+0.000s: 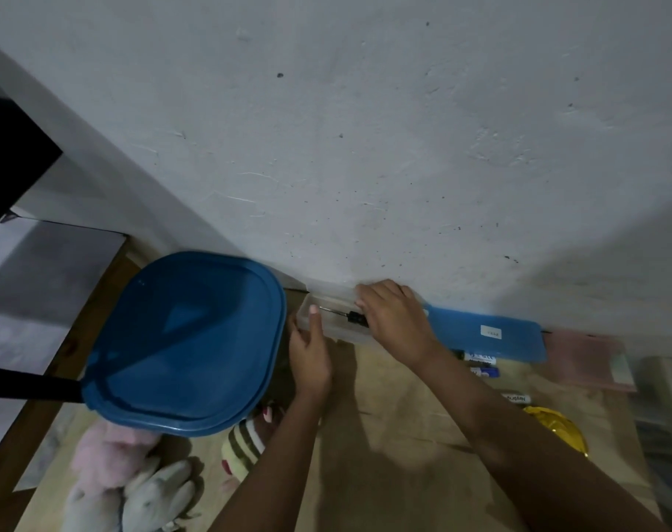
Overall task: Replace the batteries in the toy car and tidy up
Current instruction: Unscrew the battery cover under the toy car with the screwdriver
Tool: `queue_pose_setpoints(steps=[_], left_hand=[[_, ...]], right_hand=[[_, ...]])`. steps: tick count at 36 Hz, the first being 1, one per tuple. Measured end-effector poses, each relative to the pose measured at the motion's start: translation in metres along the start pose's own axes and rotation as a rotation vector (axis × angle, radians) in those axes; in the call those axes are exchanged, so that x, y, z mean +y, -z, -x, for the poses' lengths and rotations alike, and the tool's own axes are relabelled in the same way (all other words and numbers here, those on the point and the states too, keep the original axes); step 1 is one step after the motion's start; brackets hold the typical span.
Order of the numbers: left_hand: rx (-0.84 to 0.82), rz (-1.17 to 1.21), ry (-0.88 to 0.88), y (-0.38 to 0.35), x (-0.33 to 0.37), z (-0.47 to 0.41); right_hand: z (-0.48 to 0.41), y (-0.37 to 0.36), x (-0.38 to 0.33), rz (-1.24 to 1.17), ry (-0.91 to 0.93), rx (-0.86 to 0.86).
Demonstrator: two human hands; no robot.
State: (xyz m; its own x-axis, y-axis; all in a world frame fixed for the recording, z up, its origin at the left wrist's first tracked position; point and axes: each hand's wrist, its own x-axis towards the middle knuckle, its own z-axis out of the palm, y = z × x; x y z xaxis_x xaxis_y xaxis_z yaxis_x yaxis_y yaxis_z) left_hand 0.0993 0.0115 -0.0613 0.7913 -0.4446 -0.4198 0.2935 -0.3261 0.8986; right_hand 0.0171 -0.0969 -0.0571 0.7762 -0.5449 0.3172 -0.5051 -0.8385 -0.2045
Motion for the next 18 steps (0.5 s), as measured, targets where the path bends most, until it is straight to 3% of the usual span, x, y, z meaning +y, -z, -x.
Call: queue_pose_setpoints(steps=[5,11,15,18], left_hand=[[0.030,-0.070,-0.048,0.007,-0.002,0.009],[0.008,-0.182,-0.097,0.014,-0.007,0.020],[-0.035,-0.224,-0.131,0.014,-0.010,0.018],[-0.056,-0.264,-0.154,0.015,-0.013,0.017]], right_hand=[[-0.001,0.014,-0.001,0.055,-0.037,0.126],[0.004,0.025,-0.002,-0.120,-0.126,0.083],[0.010,0.027,-0.002,-0.169,-0.049,-0.037],[0.014,0.022,-0.005,-0.131,-0.036,-0.257]])
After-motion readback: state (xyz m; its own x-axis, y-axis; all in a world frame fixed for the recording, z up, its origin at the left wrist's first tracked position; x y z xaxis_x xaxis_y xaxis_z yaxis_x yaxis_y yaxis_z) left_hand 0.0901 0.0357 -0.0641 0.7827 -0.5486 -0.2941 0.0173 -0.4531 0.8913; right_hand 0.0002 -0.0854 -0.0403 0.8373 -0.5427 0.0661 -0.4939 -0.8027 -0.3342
